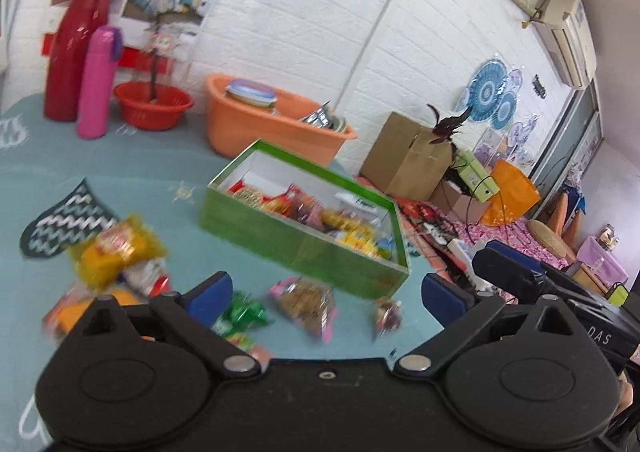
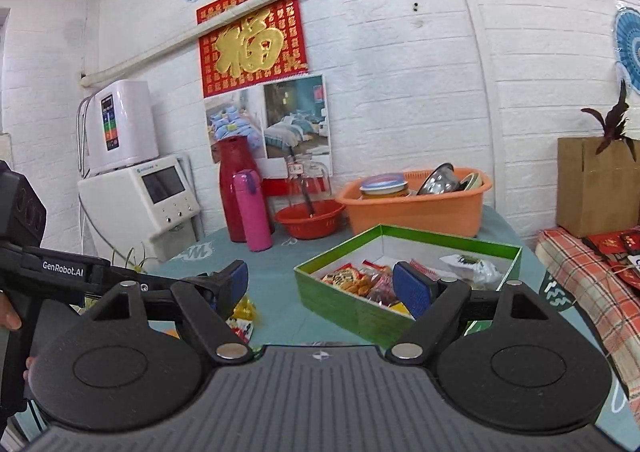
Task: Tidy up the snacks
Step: 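Grasp the clear bag of brown snacks with the left tool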
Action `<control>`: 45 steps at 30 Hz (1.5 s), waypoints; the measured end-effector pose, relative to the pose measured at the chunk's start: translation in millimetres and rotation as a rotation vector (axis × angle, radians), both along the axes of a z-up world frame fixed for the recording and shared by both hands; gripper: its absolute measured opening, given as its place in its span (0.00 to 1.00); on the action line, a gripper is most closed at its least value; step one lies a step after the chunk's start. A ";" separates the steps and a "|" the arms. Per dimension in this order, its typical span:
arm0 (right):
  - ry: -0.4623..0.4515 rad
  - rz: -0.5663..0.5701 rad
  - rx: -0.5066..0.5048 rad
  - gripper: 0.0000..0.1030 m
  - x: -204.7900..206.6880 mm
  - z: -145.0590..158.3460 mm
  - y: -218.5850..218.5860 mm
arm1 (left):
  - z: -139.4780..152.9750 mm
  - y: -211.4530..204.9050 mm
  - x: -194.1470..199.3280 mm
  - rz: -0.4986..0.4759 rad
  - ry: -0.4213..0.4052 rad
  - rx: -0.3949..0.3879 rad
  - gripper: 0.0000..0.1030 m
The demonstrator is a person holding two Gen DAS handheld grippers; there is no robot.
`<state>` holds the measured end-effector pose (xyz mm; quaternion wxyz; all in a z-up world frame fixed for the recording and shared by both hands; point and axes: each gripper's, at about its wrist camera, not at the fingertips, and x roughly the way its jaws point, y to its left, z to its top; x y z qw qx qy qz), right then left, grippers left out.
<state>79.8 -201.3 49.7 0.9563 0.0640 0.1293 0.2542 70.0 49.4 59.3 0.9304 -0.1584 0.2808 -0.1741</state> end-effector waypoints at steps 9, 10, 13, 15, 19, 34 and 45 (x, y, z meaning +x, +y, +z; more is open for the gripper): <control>0.205 0.076 -0.050 1.00 7.8 -53.7 36.1 | -56.3 44.8 -27.0 0.122 0.118 -0.030 1.00; 0.223 0.078 -0.053 1.00 8.9 -58.0 39.2 | -61.4 48.9 -28.6 0.138 0.126 -0.039 1.00; 0.271 0.102 -0.048 1.00 6.6 -71.0 46.5 | -72.4 57.0 -30.0 0.173 0.125 -0.055 1.00; 0.289 0.119 -0.053 1.00 5.5 -76.9 51.9 | -77.8 60.6 -26.3 0.189 0.122 -0.050 1.00; 0.332 0.156 -0.065 1.00 5.6 -86.6 65.0 | -85.2 71.7 -12.1 0.199 0.118 -0.069 1.00; 0.375 0.307 -0.138 1.00 28.3 -102.3 147.3 | -100.1 95.3 13.0 0.111 0.163 -0.152 0.95; 0.360 0.276 -0.134 0.49 30.6 -102.4 138.0 | -98.6 85.4 3.5 0.093 0.189 -0.185 0.70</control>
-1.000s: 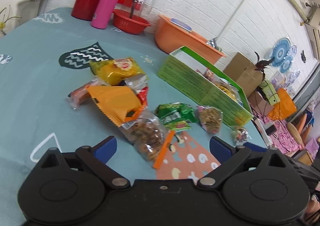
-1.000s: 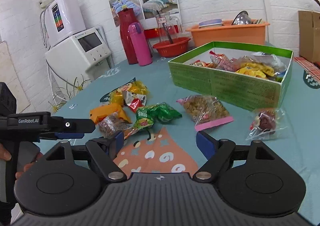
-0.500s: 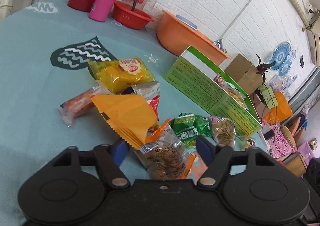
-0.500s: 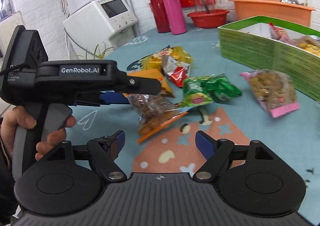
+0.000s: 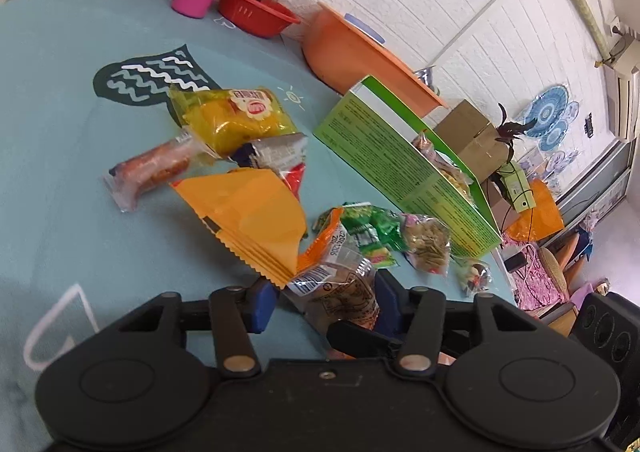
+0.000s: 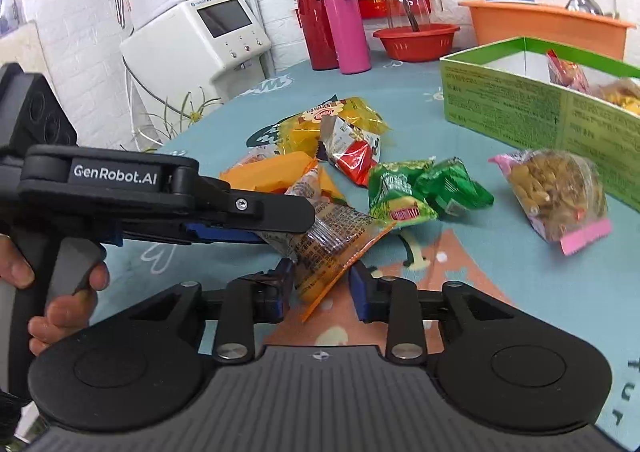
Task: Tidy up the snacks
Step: 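Grasp the clear bag of brown snacks with the left tool, then carry the clear snack bag into the green box and release it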
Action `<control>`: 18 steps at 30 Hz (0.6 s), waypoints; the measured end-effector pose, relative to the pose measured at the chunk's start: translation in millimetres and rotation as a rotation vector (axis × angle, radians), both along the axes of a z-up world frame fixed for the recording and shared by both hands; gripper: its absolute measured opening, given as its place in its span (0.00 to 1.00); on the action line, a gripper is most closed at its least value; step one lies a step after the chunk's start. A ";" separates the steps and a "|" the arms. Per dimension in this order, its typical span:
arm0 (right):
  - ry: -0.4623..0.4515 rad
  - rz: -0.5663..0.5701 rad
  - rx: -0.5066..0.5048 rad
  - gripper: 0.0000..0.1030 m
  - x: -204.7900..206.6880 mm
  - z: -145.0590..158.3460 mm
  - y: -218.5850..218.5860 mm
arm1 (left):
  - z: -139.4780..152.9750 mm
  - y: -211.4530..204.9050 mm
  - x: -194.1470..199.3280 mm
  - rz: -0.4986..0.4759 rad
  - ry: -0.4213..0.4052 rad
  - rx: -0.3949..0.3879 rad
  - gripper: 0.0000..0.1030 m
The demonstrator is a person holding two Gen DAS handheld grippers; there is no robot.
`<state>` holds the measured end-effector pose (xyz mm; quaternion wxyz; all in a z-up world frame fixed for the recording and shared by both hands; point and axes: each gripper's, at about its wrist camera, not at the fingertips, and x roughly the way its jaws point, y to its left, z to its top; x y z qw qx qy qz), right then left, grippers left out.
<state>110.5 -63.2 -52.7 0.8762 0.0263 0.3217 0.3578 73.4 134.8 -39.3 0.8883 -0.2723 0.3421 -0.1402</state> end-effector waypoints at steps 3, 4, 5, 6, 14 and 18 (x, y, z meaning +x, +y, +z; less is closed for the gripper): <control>-0.016 -0.010 0.008 0.46 -8.3 4.2 -11.5 | 8.1 -10.7 -6.9 -0.025 -0.014 -0.004 0.68; -0.021 -0.013 0.013 0.46 -11.0 6.5 -15.7 | 12.2 -16.2 -8.7 -0.035 -0.022 0.002 0.68; -0.029 -0.017 0.020 0.46 -13.9 9.2 -20.7 | 16.5 -21.3 -10.4 -0.043 -0.032 0.007 0.68; -0.037 -0.021 0.025 0.46 -16.2 12.0 -25.2 | 20.9 -26.1 -11.5 -0.052 -0.043 0.010 0.68; -0.146 -0.110 0.119 0.43 -16.9 38.0 -64.6 | 59.0 -60.0 0.4 -0.109 -0.159 0.007 0.65; -0.175 -0.147 0.139 0.43 -4.3 44.1 -78.3 | 69.1 -76.4 20.8 -0.131 -0.183 0.012 0.65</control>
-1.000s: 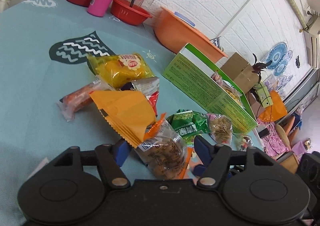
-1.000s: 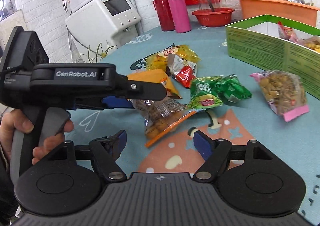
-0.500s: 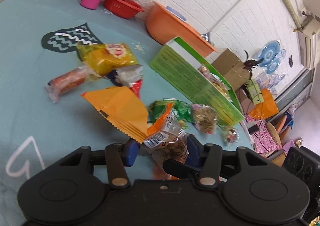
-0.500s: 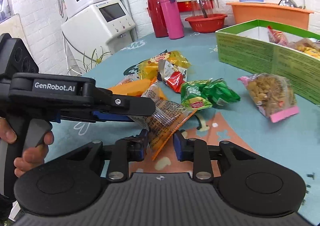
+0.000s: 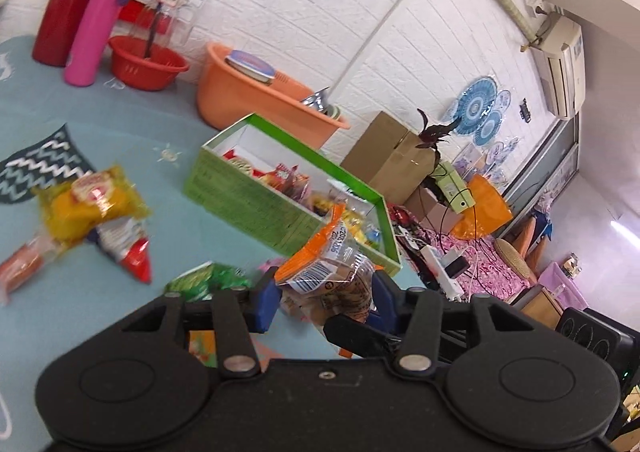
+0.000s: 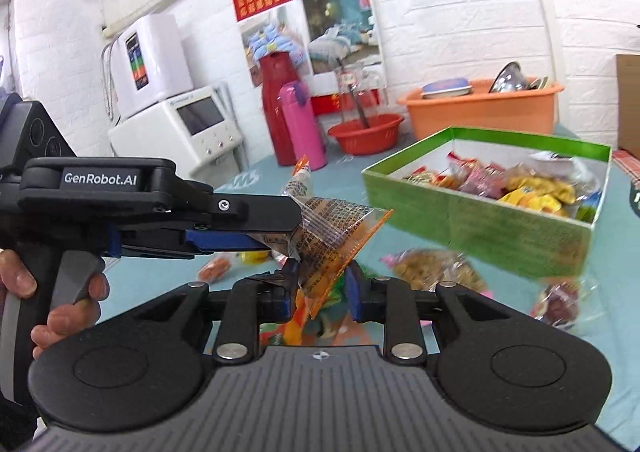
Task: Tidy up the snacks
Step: 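Carry the clear snack bag into the green box and release it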
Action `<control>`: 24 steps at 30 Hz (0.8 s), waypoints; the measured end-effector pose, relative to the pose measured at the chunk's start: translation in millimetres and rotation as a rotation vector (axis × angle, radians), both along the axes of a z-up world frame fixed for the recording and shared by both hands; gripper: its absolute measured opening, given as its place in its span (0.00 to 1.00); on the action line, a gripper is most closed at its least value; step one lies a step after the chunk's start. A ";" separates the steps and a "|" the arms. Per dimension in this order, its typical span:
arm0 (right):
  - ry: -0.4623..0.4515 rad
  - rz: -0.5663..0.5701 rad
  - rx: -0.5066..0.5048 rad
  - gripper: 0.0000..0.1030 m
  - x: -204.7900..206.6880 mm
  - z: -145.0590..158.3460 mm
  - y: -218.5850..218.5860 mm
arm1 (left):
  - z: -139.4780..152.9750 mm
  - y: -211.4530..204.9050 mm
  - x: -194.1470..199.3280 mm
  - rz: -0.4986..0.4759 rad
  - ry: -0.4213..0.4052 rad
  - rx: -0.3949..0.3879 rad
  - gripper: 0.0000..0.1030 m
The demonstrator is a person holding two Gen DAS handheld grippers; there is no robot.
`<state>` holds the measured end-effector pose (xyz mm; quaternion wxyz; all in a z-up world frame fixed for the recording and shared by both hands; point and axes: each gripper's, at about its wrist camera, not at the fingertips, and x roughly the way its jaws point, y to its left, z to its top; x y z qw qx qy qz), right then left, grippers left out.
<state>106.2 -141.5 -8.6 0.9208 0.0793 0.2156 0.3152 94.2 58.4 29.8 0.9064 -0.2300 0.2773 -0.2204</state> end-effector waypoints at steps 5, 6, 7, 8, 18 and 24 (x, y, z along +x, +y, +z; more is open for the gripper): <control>-0.026 -0.051 0.014 0.43 23.9 8.2 -14.0 | 7.1 -15.5 29.8 -0.028 -0.028 -0.003 0.65; -0.030 -0.059 0.017 0.43 30.2 9.6 -16.0 | 8.6 -17.7 36.8 -0.031 -0.033 -0.006 0.65; -0.034 -0.067 0.022 0.43 36.6 11.2 -17.8 | 9.9 -18.8 43.2 -0.032 -0.036 -0.011 0.65; -0.038 -0.074 0.025 0.43 43.6 12.4 -18.9 | 11.3 -20.9 51.8 -0.034 -0.040 -0.013 0.65; -0.057 -0.172 0.052 0.43 116.8 14.8 -28.7 | 15.0 -33.8 135.6 -0.055 -0.052 -0.031 0.64; -0.061 -0.193 0.066 0.43 148.3 10.9 -34.6 | 5.9 -34.0 177.0 -0.030 -0.003 -0.036 0.64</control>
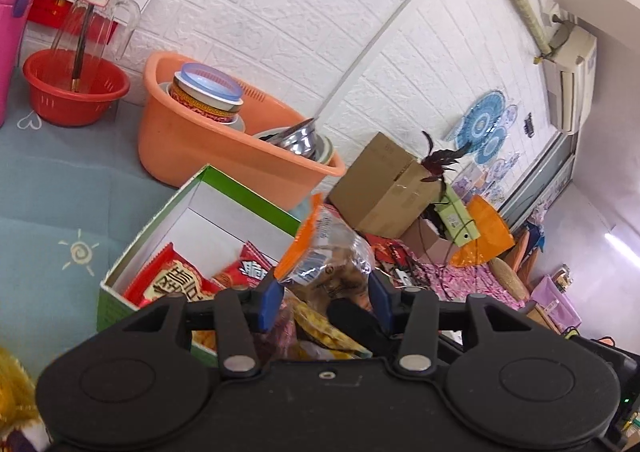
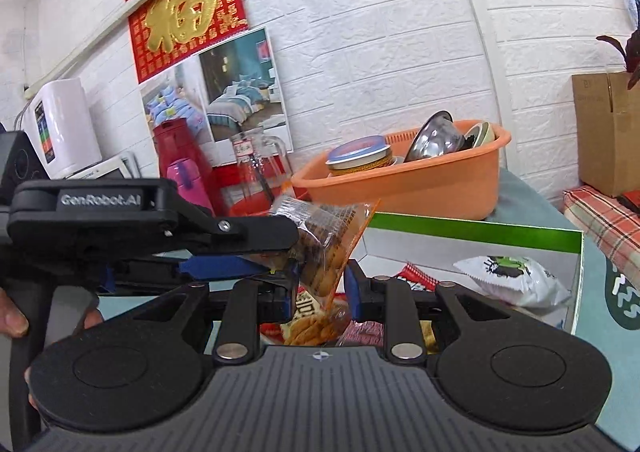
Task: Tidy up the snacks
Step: 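Carry the clear snack bag into the green box and release it, then grasp the orange-green printed snack bag with the left tool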
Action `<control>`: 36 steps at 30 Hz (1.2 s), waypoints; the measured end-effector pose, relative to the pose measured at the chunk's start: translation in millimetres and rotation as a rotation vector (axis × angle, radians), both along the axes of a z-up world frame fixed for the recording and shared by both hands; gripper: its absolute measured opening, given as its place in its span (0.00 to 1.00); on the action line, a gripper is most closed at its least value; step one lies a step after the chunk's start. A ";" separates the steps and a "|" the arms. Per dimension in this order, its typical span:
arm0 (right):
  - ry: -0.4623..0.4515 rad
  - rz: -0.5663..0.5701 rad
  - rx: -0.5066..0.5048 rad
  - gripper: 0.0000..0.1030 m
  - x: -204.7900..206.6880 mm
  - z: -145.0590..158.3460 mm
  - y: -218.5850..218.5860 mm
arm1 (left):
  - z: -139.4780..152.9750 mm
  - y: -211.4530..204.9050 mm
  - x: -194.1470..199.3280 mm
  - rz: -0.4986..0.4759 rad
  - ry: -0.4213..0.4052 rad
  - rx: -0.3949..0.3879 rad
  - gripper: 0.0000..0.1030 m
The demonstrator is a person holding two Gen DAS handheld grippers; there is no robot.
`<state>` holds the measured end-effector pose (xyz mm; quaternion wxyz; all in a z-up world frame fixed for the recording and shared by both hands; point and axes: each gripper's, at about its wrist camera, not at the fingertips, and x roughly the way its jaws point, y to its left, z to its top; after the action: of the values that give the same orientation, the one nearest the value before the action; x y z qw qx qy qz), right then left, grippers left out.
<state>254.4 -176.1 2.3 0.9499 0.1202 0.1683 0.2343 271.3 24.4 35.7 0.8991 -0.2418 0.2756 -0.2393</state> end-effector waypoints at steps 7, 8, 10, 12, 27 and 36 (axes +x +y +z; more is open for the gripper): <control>0.038 -0.040 -0.078 0.98 6.4 -18.9 -0.6 | -27.0 11.4 9.9 0.081 0.073 0.039 1.00; 0.037 -0.036 -0.075 0.99 3.3 -19.7 -2.3 | -26.9 13.6 8.2 0.087 0.077 0.041 1.00; 0.035 -0.037 -0.073 0.99 -3.8 -18.0 -4.5 | -24.6 18.0 2.1 0.096 0.085 0.043 1.00; 0.024 -0.047 -0.070 0.99 -14.6 -12.2 -6.2 | -16.9 20.0 -10.0 0.087 0.069 0.050 1.00; 0.020 0.055 0.061 1.00 -123.0 31.6 -12.2 | 23.9 43.5 -159.5 0.102 0.011 0.195 1.00; 0.176 0.152 0.015 1.00 -140.8 -14.6 11.5 | -31.0 83.3 -211.6 0.167 0.120 0.148 1.00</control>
<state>113.6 -164.7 -12.2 0.9101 0.1345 0.2578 0.2952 59.6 107.8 4.6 0.9131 -0.2109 0.3247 -0.1276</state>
